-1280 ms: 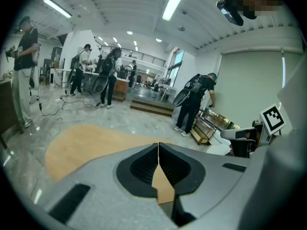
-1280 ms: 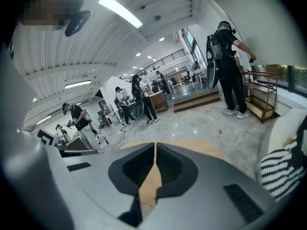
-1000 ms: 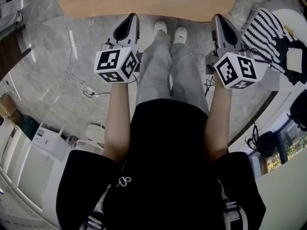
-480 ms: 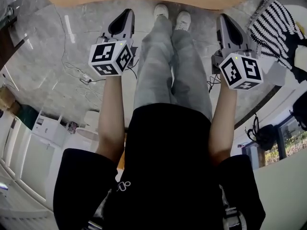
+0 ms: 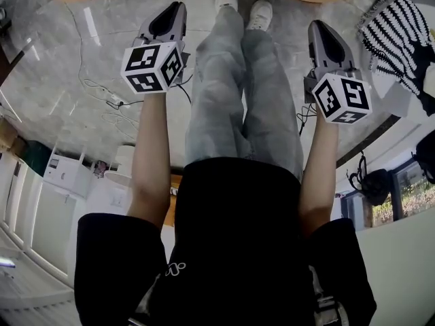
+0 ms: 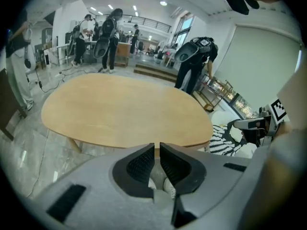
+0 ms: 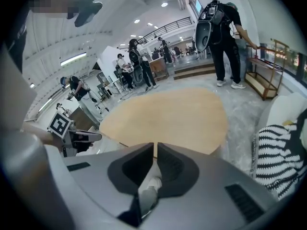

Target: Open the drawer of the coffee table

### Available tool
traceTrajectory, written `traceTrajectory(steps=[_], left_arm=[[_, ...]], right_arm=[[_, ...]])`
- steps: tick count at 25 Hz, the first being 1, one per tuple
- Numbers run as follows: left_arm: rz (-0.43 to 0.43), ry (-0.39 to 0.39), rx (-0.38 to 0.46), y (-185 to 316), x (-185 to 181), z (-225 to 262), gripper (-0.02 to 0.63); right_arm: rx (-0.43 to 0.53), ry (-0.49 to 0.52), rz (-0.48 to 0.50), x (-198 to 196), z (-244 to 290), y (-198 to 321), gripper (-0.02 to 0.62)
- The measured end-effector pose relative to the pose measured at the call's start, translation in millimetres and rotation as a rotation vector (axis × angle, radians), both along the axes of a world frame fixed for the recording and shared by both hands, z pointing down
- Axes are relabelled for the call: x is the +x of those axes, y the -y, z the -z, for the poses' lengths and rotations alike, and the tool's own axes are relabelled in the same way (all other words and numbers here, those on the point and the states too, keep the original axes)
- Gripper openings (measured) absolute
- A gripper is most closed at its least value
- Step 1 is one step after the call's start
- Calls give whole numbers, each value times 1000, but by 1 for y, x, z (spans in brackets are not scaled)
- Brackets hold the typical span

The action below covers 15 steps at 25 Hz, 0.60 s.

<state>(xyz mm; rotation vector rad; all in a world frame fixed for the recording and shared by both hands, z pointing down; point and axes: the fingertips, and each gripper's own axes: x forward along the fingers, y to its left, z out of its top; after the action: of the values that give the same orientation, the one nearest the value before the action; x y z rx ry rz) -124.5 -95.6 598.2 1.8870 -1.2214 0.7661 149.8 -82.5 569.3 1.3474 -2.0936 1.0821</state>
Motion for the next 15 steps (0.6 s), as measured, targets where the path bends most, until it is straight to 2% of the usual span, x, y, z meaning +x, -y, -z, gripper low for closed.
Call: traceTrajectory(steps=[9, 10, 12, 15], left_arm=[[-16, 22, -43, -7, -5, -46, 17], [-22, 21, -49, -8, -5, -51, 36], [-35, 19, -64, -9, -5, -60, 91], [-44, 38, -75, -8, -7, -72, 109]], right_arm=[[-46, -37, 72, 4, -47, -18, 17], [-51, -44, 79, 5, -52, -20, 25], [-69, -59, 98, 7, -63, -22, 119], [-90, -108, 136, 14, -78, -25, 131]])
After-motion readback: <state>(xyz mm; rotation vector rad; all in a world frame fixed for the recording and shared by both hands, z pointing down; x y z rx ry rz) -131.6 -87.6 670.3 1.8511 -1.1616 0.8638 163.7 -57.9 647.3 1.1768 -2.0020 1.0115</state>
